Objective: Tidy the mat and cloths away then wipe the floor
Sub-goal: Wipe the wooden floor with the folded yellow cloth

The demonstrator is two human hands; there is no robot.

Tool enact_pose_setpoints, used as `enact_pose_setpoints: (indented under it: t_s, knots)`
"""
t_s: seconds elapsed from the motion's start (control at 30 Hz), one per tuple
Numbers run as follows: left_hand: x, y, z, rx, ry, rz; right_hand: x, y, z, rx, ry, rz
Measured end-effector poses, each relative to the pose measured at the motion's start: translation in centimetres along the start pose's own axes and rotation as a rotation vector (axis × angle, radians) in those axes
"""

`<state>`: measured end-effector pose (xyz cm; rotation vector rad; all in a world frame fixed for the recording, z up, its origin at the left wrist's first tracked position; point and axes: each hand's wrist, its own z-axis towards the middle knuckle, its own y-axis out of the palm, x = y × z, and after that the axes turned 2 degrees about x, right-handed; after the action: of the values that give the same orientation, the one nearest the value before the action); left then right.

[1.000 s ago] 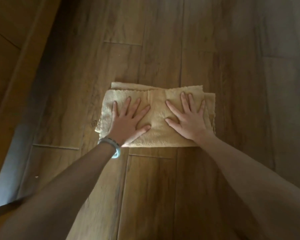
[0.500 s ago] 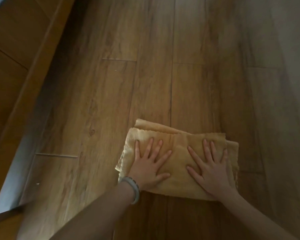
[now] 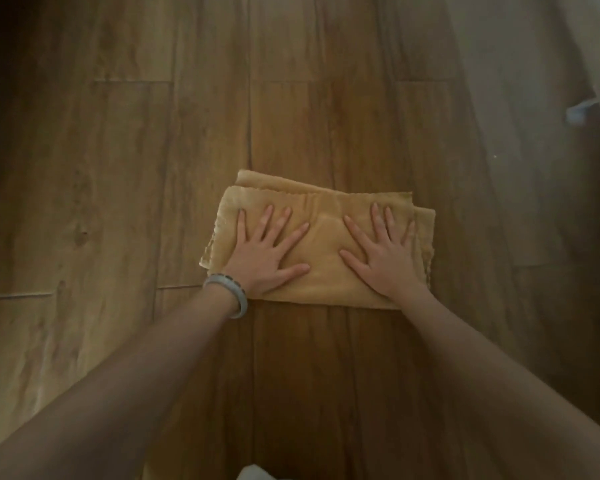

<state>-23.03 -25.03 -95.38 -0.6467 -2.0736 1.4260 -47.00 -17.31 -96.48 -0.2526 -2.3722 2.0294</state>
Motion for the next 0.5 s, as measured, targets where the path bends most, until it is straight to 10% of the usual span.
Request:
enact_pose_setpoints:
  t_s: [0.5]
  knots:
    - [3.8,1.2,-3.5,-0.079,0.174,0.089,0.6,1.4,-9.8,-0.019,0.189,0.043]
